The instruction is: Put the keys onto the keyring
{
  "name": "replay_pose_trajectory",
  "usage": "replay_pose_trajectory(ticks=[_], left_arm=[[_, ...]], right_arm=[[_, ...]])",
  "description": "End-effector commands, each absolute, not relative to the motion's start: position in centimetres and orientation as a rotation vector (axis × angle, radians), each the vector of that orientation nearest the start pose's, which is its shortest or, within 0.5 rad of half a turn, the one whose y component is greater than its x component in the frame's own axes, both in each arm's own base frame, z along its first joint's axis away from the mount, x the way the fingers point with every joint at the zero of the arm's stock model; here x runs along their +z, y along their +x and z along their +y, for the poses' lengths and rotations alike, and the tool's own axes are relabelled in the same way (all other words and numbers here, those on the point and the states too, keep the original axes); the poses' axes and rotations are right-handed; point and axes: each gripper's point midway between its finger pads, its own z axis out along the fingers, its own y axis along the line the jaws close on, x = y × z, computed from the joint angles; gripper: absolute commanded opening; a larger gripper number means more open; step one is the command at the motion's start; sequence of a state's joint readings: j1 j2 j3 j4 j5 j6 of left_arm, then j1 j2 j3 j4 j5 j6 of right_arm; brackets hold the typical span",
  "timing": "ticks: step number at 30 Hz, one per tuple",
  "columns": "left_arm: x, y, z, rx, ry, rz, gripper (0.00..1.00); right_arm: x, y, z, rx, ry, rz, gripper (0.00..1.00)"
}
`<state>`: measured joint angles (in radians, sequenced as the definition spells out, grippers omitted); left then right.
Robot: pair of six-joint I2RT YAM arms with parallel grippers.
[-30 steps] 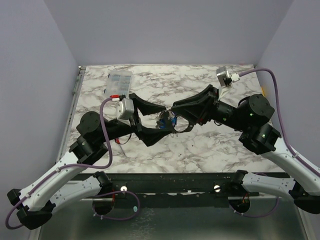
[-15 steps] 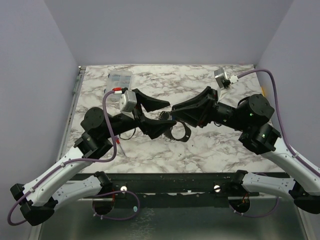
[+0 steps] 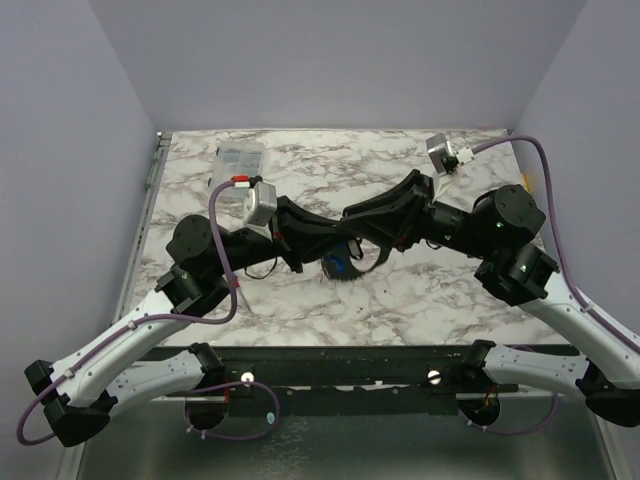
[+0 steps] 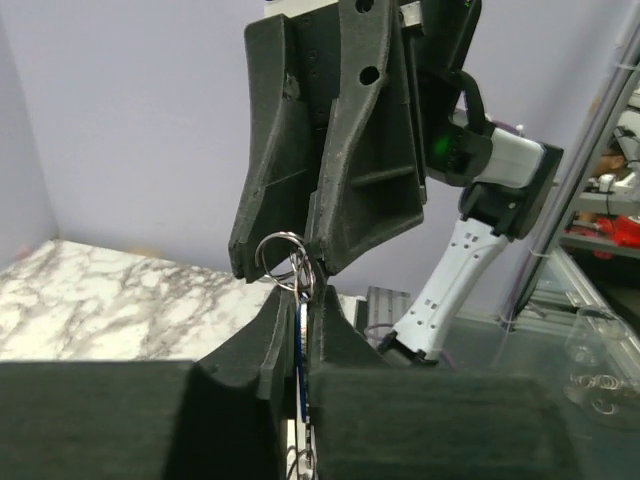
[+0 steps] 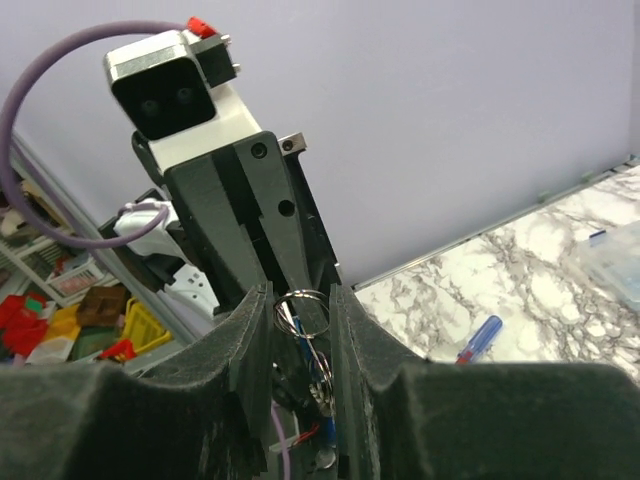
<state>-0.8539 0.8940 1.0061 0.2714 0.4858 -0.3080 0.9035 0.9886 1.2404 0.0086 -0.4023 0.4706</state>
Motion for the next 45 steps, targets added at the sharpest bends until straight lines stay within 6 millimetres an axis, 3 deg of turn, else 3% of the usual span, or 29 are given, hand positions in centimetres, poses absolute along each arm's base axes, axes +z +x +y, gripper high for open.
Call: replay_pose_trajectory(ticks=[1, 19, 29, 35, 37, 41, 43, 45], left_arm=[[45.5, 15.1, -29.6, -1.238, 0.723, 1.081, 0.0], [41.6, 17.0, -28.8, -0.992, 0.803, 1.068, 0.0], [41.6, 17.2, -28.7, -0.96, 0.806, 1.037, 0.0], [42.0, 17.1, -28.4, -0.971, 0.785, 1.037, 0.0], [41.9, 17.0, -28.4, -0.975, 0.782, 1.039, 0.0], [41.9, 16.8, -28.1, -0.984, 0.774, 1.042, 0.0], [41.8, 16.6, -28.0, -0.993, 0.771, 1.045, 0.0], [41.6, 16.6, -28.0, -0.997, 0.772, 1.049, 0.0]], right_arm=[[49.6, 11.2, 30.7, 1.503, -0.709, 1.234, 0.01], [52.8, 10.4, 30.8, 1.802, -0.528, 1.344, 0.0], [52.6, 10.2, 31.2, 1.951, -0.463, 1.415, 0.01], [51.7, 11.1, 31.2, 1.854, -0.462, 1.456, 0.01], [51.1, 12.2, 30.9, 1.727, -0.469, 1.461, 0.12], [50.9, 13.5, 29.4, 1.501, -0.508, 1.396, 0.5], [50.7, 14.2, 28.6, 1.393, -0.53, 1.37, 0.57], [49.8, 15.5, 28.0, 1.287, -0.51, 1.422, 0.58]])
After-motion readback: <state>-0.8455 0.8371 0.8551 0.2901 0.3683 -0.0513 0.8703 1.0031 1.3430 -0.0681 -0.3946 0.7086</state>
